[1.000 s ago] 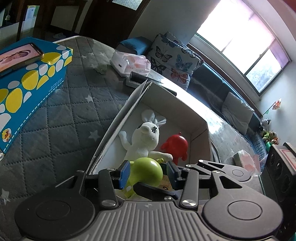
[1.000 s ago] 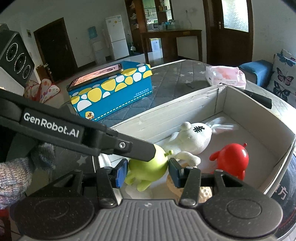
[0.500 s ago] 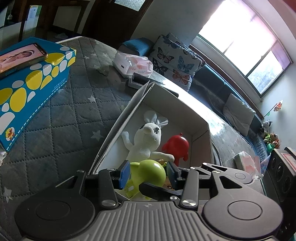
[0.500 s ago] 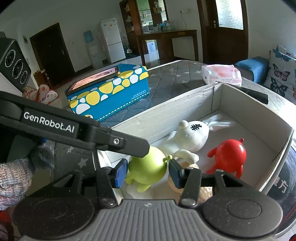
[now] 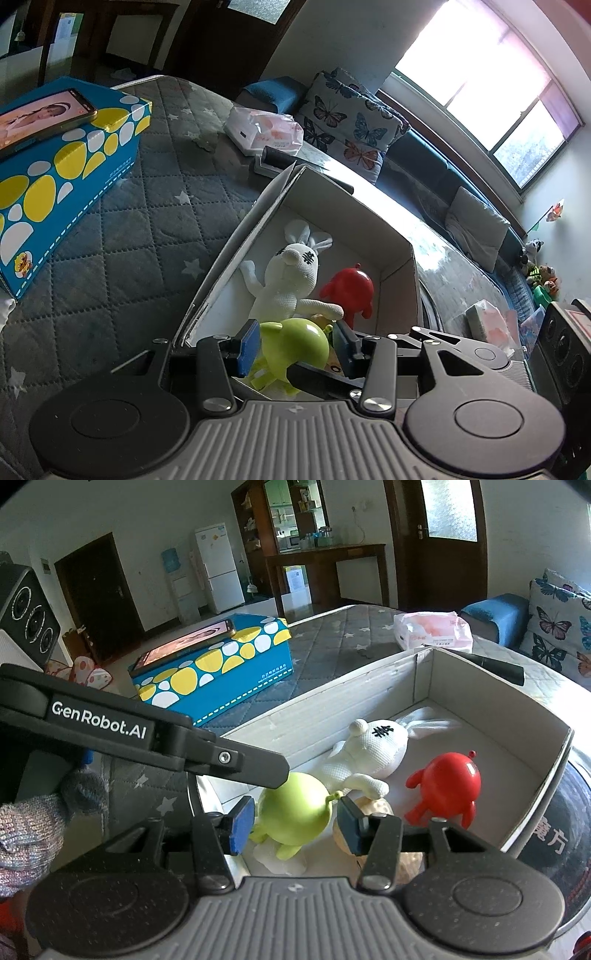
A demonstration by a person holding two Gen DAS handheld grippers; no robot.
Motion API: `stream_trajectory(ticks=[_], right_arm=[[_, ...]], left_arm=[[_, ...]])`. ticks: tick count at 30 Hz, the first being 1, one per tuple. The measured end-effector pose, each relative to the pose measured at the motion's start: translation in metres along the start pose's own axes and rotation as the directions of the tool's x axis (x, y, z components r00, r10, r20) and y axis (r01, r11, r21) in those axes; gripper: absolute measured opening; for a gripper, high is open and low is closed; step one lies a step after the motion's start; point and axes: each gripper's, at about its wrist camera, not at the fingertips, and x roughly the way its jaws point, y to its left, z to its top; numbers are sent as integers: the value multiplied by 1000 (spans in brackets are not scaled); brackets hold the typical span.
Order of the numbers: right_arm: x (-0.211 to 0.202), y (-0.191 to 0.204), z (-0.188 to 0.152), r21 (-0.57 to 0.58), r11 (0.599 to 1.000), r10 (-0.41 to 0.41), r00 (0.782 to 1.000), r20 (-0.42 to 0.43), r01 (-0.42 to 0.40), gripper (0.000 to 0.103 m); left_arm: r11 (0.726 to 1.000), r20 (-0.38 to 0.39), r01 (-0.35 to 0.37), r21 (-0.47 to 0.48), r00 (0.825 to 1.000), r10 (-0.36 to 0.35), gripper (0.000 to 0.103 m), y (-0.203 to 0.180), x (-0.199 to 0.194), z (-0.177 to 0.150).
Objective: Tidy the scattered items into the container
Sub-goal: 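Lower the green toy into the box and open the left gripper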
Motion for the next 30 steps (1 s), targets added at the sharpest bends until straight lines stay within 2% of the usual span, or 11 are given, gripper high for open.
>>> stream_trajectory(ticks=[15, 17, 18, 19, 30], right_arm=[[-20, 3, -10, 22, 1000, -8, 999, 41, 7, 51], [-25, 4, -12, 24, 1000, -15, 999, 48, 14, 52], [-27, 4, -14, 25, 1000, -20, 998, 52, 19, 59], [-30, 4, -15, 25, 999, -27, 998, 56, 25, 61], [-67, 7, -32, 56, 995, -92, 988, 123, 86, 61]], left_arm=[[1000, 9, 3, 30, 1000, -3, 46, -15, -8, -8], [999, 10, 6, 41, 1000, -6, 46, -20, -10, -10], [999, 11, 8, 46, 1000, -9, 46, -22, -11, -11], [999, 12, 10, 52, 1000, -11, 46, -25, -12, -12], [992, 15, 45, 121, 999, -47, 46, -57, -17, -27]])
